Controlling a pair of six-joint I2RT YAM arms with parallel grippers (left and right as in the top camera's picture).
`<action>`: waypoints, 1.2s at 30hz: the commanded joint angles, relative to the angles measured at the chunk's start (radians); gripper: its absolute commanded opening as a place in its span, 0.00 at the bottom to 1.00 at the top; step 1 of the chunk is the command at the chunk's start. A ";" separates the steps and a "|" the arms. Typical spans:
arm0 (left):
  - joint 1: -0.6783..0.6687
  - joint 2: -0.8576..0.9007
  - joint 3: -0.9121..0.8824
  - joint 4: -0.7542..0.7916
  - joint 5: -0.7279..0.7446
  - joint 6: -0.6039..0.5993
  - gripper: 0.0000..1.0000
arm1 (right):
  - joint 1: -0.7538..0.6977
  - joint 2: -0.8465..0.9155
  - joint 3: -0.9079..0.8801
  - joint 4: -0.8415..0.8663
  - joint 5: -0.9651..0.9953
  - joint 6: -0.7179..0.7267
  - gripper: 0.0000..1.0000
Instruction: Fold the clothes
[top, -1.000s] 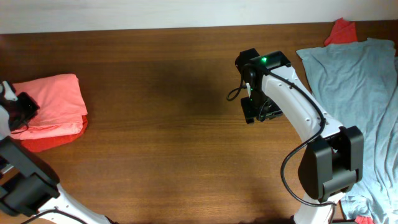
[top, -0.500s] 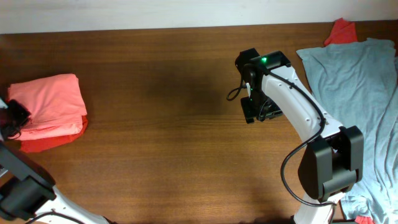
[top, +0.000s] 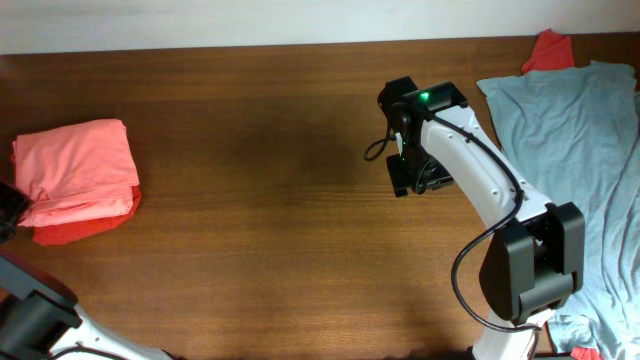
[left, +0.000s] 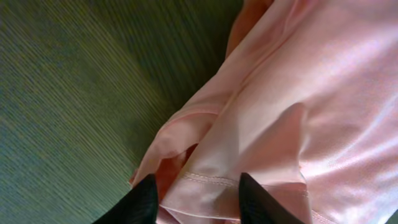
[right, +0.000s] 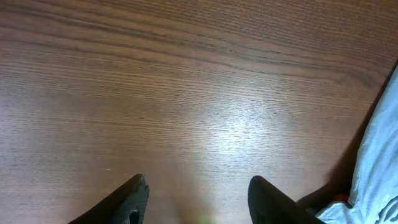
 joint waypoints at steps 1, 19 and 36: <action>-0.002 -0.015 -0.002 -0.005 0.015 -0.006 0.44 | -0.003 -0.016 0.014 0.002 0.005 0.005 0.57; -0.158 -0.364 0.001 -0.023 0.076 0.018 0.46 | -0.006 -0.018 0.016 0.242 -0.198 0.008 0.67; -0.747 -0.421 0.000 -0.055 0.045 0.153 0.99 | -0.270 -0.117 0.016 0.430 -0.235 0.005 0.99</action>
